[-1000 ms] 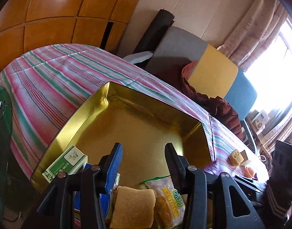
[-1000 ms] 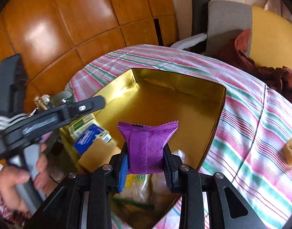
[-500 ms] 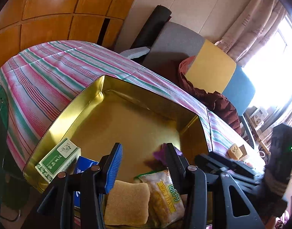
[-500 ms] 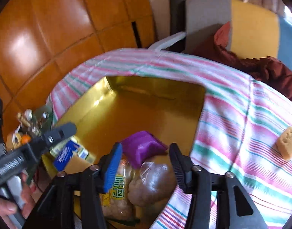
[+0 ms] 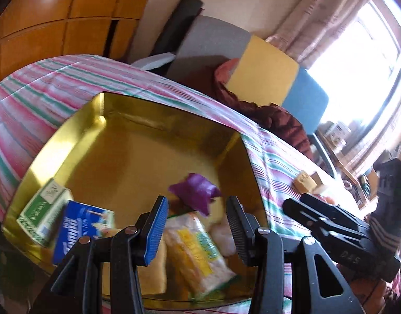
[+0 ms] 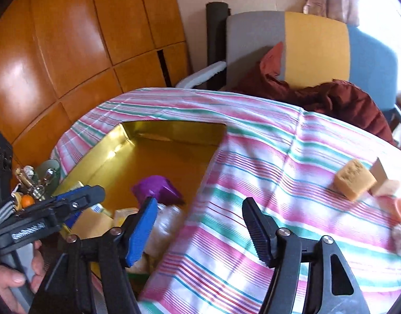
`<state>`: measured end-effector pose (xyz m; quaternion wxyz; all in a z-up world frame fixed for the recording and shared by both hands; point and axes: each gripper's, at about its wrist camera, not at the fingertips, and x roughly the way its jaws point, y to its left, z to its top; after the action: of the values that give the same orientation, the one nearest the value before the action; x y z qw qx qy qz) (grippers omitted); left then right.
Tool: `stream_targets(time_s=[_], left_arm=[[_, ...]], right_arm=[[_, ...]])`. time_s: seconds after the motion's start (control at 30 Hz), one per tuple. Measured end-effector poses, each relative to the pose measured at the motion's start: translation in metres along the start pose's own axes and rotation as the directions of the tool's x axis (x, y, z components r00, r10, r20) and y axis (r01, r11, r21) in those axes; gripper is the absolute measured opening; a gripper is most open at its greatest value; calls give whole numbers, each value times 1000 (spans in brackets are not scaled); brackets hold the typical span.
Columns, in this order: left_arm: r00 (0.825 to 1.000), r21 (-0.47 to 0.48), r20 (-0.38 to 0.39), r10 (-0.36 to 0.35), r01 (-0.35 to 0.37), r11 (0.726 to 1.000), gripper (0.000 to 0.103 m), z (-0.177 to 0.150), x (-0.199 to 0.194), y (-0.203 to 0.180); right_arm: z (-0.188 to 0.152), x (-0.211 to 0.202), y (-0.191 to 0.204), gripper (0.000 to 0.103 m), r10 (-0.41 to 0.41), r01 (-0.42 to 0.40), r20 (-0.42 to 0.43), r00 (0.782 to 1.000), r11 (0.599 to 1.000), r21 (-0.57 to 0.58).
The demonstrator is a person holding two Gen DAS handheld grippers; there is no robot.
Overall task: Organize objects
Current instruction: 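Lower the purple packet into the gold tray and open the right tool, then move both tools back to the items on the striped cloth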
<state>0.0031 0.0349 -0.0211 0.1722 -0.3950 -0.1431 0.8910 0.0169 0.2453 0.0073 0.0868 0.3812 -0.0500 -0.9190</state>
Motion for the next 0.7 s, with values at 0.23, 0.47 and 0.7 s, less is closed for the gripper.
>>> stream_targets(time_s=[0.23,0.47,0.7], left_arm=[[997,92,-22,-77,79,993,48,-11,-1,-29],[988,219,-14,-154,153,964,58,-22,-13,-65],[979,287,-63,-194,204,936,59,-39,-12,-93]], right_arm=[[-22,-4,-36,70,-39,43,-38,999,995,95],[-44,-16,-78,70,-105,116,-91,990,985,126],[-64,-48,-153,72,-240,264,-152,959,950,167]])
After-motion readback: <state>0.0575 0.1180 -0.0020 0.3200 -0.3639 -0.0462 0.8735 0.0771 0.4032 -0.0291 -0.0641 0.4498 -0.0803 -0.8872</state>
